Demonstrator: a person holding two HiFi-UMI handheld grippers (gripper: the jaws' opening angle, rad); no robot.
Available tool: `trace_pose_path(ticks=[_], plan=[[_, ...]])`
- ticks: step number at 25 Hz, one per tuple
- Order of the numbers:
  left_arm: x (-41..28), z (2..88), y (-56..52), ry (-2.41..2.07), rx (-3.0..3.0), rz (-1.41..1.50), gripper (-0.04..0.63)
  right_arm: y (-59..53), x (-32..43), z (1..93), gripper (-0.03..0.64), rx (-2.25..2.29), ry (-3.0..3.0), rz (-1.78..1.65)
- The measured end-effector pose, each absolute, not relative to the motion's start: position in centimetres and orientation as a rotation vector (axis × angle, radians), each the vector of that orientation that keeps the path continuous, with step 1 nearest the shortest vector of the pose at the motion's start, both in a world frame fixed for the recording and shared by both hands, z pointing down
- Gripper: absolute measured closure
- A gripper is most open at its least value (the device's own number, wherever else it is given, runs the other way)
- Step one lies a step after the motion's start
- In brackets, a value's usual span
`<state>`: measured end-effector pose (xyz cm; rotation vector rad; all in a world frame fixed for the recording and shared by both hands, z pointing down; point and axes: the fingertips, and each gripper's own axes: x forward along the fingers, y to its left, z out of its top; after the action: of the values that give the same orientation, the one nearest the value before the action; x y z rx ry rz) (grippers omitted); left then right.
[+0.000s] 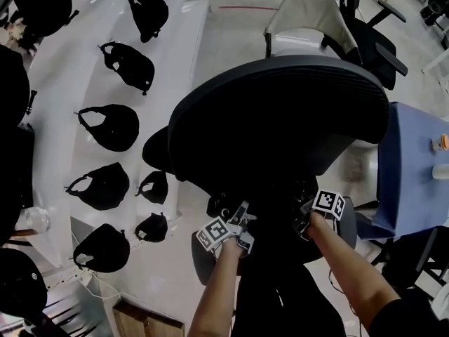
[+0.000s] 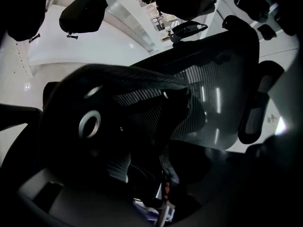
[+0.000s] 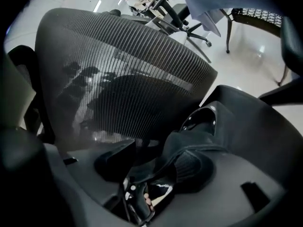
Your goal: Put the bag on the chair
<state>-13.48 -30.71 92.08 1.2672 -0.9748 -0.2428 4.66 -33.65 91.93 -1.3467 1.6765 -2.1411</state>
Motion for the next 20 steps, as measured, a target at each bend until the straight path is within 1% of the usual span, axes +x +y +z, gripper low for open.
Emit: trace_pose_path(ticks=[3, 9, 12, 20], plan=[[-13.3, 91.1, -29.3, -0.972, 1.257, -0.246, 0.364, -32.6, 4.7, 90.5, 0.362, -1.270, 1.716, -2.168], [-13.2, 88.7, -26.1, -0.965, 1.299, -0.211, 0.362, -31.1, 4.7, 86.0, 0.362, -1.218, 1.878, -2.102], [-13.3, 86.7, -24.8, -0.974, 1.303, -0.243, 0.362, -30.4, 4.7, 83.9, 0.359, -1.229, 1.976, -2.061], [-13.4, 82.0, -21.9, -0.964, 1.341, -0.317, 0.362, -29.6, 4.2, 80.5, 0.321, -1.165, 1.899, -2.067]])
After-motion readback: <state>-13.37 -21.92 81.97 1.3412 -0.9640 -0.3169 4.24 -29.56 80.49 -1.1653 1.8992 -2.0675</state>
